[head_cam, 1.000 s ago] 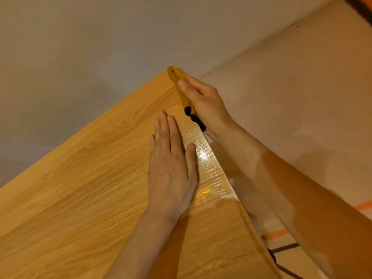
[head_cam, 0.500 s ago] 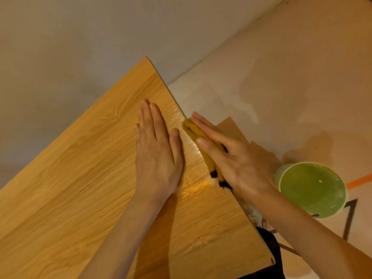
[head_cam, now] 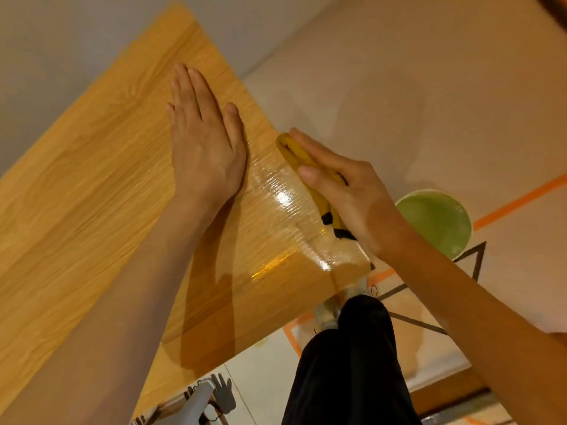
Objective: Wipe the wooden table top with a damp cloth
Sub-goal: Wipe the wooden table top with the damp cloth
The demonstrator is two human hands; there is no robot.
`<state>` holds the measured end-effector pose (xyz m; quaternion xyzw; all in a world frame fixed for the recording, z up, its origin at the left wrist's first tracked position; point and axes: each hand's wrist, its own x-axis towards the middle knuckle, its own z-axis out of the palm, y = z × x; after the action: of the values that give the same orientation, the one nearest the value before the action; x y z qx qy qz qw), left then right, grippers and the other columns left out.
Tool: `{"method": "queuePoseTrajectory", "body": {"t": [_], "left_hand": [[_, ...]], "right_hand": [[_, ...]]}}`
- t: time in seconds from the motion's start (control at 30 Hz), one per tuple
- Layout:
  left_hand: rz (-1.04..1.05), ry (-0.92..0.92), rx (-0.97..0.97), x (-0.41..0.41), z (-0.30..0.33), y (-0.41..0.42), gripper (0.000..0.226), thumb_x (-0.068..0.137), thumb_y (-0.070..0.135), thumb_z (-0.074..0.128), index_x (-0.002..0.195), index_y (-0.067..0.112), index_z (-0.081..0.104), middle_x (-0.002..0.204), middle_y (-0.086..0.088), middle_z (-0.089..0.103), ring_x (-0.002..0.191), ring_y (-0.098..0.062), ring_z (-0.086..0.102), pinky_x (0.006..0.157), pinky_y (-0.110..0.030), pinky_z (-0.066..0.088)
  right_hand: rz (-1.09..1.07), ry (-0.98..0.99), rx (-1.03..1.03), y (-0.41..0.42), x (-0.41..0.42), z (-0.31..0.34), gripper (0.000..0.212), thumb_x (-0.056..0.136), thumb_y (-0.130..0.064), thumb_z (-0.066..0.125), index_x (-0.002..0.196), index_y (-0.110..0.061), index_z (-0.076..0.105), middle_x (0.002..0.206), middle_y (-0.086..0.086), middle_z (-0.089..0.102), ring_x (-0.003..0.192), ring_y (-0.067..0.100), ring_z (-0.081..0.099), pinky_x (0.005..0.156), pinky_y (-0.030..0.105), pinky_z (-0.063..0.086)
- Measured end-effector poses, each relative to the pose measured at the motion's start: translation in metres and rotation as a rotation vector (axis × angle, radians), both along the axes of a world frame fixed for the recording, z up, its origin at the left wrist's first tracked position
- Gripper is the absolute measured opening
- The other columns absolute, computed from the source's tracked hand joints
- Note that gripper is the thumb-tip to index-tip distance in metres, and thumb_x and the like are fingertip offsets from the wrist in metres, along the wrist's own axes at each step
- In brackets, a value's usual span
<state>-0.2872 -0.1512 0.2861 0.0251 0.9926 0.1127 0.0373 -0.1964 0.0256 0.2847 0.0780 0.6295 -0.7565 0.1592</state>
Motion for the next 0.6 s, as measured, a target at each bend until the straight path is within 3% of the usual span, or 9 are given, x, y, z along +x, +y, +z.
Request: {"method": "queuePoseTrajectory", "body": {"t": [0.1, 0.2, 0.33, 0.43, 0.6], "left_hand": [[-0.003, -0.011, -0.01, 0.0, 0.0, -0.002, 0.065, 0.107, 0.036, 0.015, 0.157, -0.002, 0.001, 0.167, -0.019, -0.005, 0.156, -0.029, -0.005, 0.126, -0.04, -0.004], [-0.023, -0.036, 0.021, 0.015, 0.003, 0.003, 0.065, 0.107, 0.037, 0.016, 0.157, -0.002, 0.002, 0.167, -0.02, -0.005, 0.156, -0.029, -0.004, 0.127, -0.043, -0.001], [-0.128, -0.062, 0.091, 0.088, 0.008, 0.012, 0.064, 0.107, 0.036, 0.02, 0.158, 0.001, 0.004, 0.168, -0.016, -0.003, 0.156, -0.027, -0.004, 0.127, -0.04, -0.001], [-0.169, -0.075, 0.157, 0.149, 0.012, 0.014, 0.062, 0.108, 0.034, 0.022, 0.159, 0.004, 0.003, 0.168, -0.012, -0.004, 0.156, -0.023, -0.006, 0.127, -0.036, -0.004], [-0.172, -0.096, 0.119, 0.197, 0.008, 0.001, 0.062, 0.108, 0.034, 0.021, 0.159, 0.004, 0.003, 0.168, -0.011, -0.006, 0.156, -0.021, -0.009, 0.128, -0.04, 0.0]], "right_hand": [[0.005, -0.034, 0.019, 0.019, 0.062, 0.003, 0.043, 0.094, -0.015, 0.056, 0.131, -0.035, 0.049, 0.141, -0.023, 0.048, 0.132, -0.013, 0.041, 0.106, 0.004, 0.032], [-0.044, -0.051, 0.028, 0.032, 0.106, 0.008, 0.047, 0.088, -0.019, 0.056, 0.135, -0.027, 0.052, 0.143, -0.017, 0.051, 0.133, -0.005, 0.044, 0.106, 0.008, 0.036], [-0.046, -0.021, 0.118, 0.032, 0.096, 0.018, 0.042, 0.093, -0.015, 0.057, 0.133, -0.027, 0.055, 0.126, -0.03, 0.059, 0.118, -0.014, 0.054, 0.098, 0.004, 0.041], [-0.047, 0.088, 0.348, 0.013, 0.054, 0.015, 0.038, 0.098, -0.016, 0.056, 0.136, -0.023, 0.055, 0.138, -0.013, 0.056, 0.123, -0.012, 0.047, 0.103, 0.001, 0.033], [-0.073, 0.225, 0.688, -0.014, 0.049, -0.001, 0.042, 0.103, -0.024, 0.048, 0.144, -0.02, 0.046, 0.151, -0.001, 0.045, 0.139, 0.007, 0.04, 0.117, 0.018, 0.027]]}}
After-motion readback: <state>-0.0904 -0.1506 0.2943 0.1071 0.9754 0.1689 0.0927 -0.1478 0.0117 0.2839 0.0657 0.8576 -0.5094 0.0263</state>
